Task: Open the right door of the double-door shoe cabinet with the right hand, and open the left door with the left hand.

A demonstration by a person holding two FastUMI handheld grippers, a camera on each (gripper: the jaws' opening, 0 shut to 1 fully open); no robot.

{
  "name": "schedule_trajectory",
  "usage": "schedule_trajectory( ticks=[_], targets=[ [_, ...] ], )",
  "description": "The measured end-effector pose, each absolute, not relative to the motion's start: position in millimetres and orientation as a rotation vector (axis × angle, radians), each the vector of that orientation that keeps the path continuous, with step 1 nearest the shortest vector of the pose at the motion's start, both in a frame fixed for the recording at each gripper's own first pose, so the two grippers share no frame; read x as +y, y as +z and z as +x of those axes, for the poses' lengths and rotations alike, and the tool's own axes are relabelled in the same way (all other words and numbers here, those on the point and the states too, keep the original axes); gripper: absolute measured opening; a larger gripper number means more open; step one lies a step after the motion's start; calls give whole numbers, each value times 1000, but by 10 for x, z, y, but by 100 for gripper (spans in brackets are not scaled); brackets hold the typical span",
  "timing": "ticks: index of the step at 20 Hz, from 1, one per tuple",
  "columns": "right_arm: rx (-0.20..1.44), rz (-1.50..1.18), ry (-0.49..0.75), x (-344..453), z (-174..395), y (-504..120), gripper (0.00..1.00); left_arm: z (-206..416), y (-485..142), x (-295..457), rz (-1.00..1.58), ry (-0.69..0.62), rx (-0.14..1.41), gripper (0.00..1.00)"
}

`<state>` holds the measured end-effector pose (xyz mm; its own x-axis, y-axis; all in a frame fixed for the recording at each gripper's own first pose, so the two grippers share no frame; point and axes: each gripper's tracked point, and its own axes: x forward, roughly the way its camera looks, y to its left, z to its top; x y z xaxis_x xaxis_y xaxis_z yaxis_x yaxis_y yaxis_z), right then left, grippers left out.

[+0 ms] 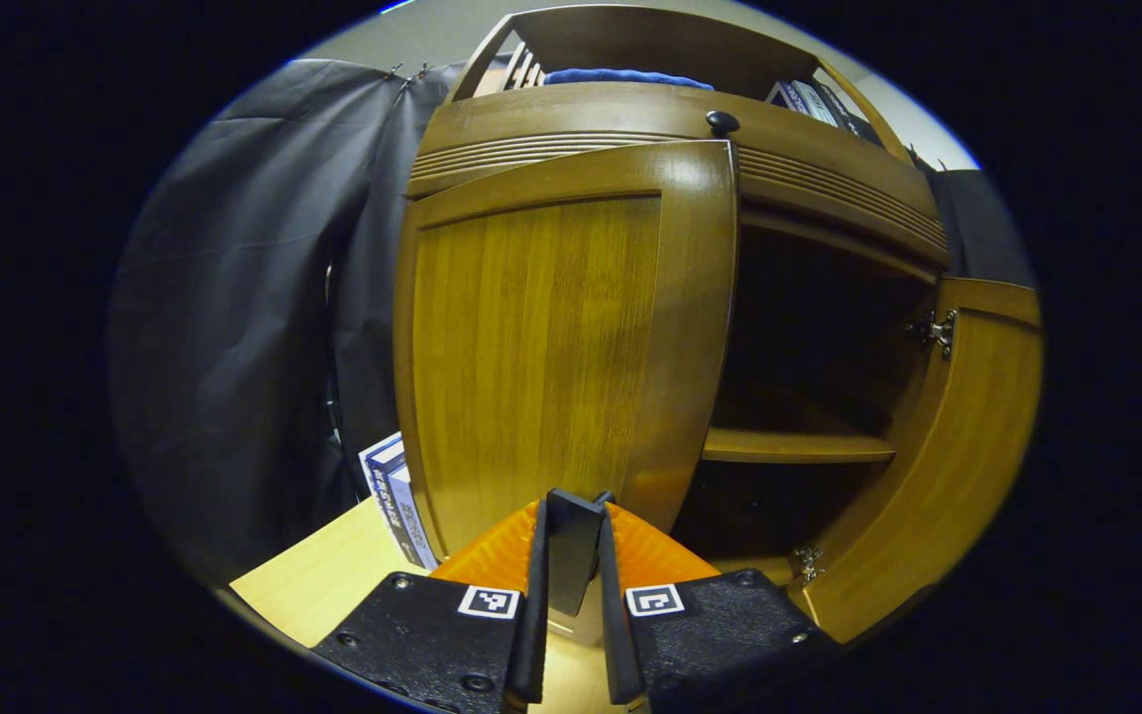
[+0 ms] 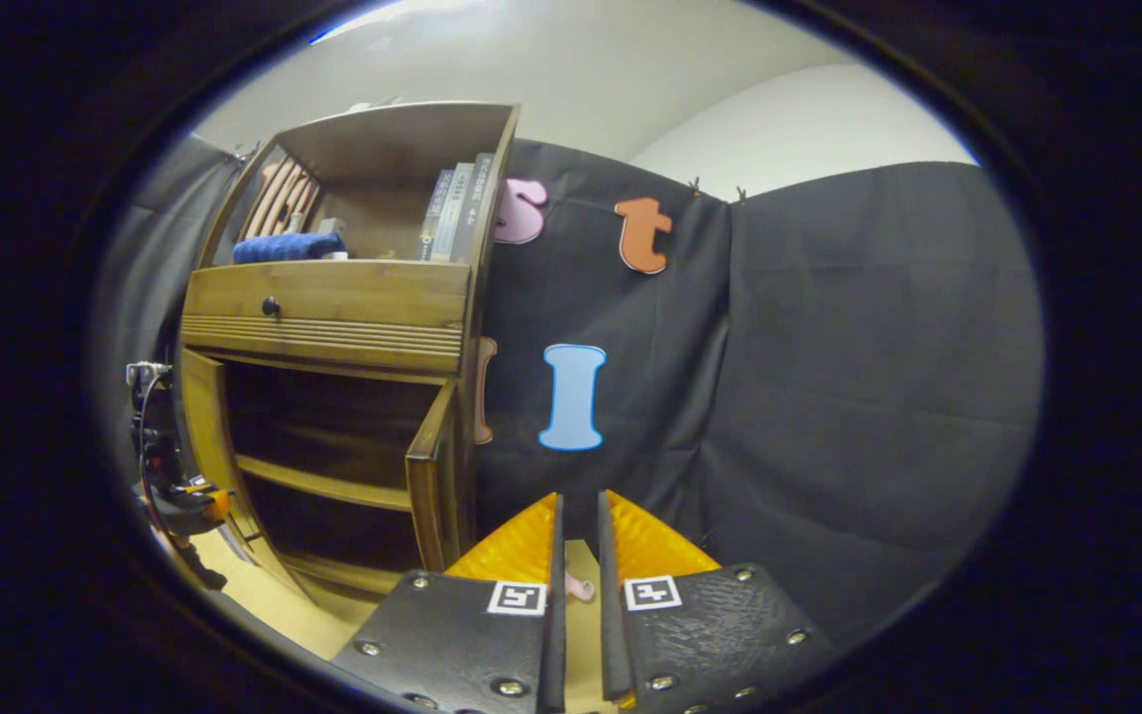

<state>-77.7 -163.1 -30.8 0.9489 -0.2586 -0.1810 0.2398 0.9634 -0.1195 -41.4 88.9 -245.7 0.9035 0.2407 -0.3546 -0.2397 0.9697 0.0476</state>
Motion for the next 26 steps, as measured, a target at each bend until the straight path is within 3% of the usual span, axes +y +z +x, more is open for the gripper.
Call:
schedule_trajectory(
  ticks=[5,14,15,17,18,26],
  targets=[
    [188,-98,-220,-1577,-715,-255,15,-620,-2413,981,6,283,369,15],
    [182,-94,-174,-1479,-609,-226,15,-833,-2338,1136,28,268,372,10],
    [182,-100,-174,-1489,-603,-220,24,-860,-2333,1160,28,257,369,10],
    [181,-98,-171,-1502,-579,-211,5,-919,-2324,1205,35,233,377,10],
    [180,-95,-171,-1498,-570,-221,10,-950,-2307,1239,38,231,380,10],
    [172,-107,-178,-1521,-582,-200,8,-1183,-2224,1501,40,262,394,10]
  ],
)
